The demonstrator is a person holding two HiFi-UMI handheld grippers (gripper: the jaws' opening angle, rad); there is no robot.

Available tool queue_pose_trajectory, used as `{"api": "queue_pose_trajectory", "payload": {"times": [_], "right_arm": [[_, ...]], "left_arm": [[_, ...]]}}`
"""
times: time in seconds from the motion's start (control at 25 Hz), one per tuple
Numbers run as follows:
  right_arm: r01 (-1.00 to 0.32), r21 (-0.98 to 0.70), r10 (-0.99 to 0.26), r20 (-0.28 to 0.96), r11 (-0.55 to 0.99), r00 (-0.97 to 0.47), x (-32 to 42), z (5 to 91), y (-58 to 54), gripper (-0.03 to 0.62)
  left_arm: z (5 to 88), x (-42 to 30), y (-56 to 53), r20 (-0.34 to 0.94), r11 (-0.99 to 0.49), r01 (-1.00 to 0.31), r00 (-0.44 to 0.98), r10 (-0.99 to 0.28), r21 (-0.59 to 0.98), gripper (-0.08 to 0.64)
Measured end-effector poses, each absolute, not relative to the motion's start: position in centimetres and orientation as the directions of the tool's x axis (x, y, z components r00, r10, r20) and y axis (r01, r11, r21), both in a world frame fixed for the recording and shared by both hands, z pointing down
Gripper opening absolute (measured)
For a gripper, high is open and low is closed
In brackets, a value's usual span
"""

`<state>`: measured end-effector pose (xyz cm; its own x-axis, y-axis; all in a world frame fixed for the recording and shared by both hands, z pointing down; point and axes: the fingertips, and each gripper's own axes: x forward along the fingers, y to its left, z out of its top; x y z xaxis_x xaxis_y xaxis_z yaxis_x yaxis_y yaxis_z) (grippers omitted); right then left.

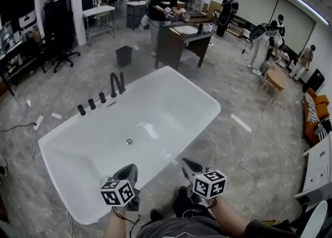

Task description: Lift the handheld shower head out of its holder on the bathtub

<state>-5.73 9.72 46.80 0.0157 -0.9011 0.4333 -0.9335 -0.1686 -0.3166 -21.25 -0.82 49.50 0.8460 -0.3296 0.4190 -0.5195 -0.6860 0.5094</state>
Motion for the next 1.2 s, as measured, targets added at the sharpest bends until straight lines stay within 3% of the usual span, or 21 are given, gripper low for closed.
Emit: {"api": "queue_pose_trajectory", "payload": {"times": [0.28, 0.8, 1.2], "right_arm": [[-0.93, -0.347, -0.911, 0.412, -0.124, -0.033, -3.1, 48.3, 6.1, 0.029], [-0.922, -0.386, -0.89, 0.432, -0.038, -0.144, 8.9, 51.0, -4.1, 0.029], [-0.918, -0.376, -0.844, 0.448, 0.123, -0.296, 15.7, 51.5, -13.9, 0.029]], "left_arm": [[49.3, -20.2, -3.0, 0.421, -0.712, -0.565, 0.814, -0.399, 0.417, 0.026], [50.9, -13.4, -10.1, 0.45, -0.571, -0.701, 0.713, -0.537, 0.428, 0.026], [50.5, -6.8, -16.8, 0.476, -0.451, -0.799, 0.599, -0.644, 0.397, 0.026]]}}
